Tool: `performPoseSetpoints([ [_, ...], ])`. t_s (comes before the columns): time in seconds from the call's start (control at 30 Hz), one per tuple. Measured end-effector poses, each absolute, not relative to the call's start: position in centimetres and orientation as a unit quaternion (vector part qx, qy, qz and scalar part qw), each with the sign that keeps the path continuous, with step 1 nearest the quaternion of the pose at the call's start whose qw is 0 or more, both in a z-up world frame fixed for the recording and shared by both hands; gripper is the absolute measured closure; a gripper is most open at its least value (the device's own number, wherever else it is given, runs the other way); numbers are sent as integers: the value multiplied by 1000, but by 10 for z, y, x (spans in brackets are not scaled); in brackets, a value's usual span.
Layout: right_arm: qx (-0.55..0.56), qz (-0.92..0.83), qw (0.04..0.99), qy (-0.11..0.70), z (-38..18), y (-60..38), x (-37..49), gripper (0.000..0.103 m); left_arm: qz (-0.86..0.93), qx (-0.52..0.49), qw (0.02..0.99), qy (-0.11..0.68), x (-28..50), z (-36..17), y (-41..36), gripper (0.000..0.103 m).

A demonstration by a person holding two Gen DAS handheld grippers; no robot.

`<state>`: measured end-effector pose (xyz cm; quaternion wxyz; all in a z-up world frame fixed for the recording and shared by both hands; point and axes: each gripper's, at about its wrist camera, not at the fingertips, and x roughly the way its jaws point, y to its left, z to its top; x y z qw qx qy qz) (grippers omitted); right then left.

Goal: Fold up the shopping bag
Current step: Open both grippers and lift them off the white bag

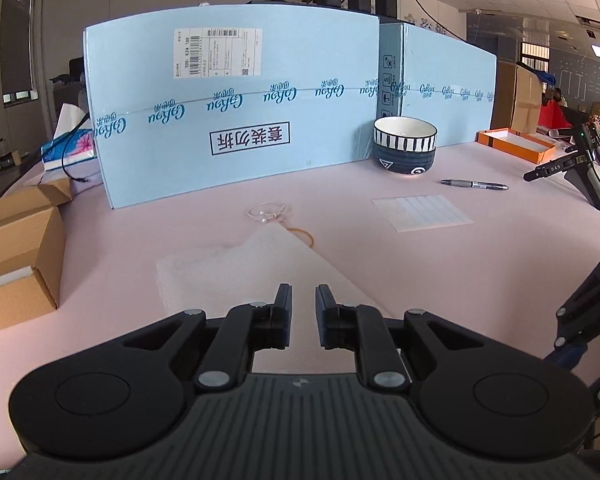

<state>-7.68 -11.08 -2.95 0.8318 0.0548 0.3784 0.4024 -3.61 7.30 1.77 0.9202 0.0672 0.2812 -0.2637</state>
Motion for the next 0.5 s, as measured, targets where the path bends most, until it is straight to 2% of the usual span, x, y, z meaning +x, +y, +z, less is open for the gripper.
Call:
performPoseSetpoints([
  [0.13,34,396,836,378,-29,-107,-78,77,-239,75,921,299,-65,-2,87,92],
  [0.4,34,383,840,383,-34,-114,-86,77,-218,100,928,286,-114,-6,104,91],
  [0.5,31,387,852,352,-22,-115,-87,77,-215,100,931,278,-126,1,109,92],
])
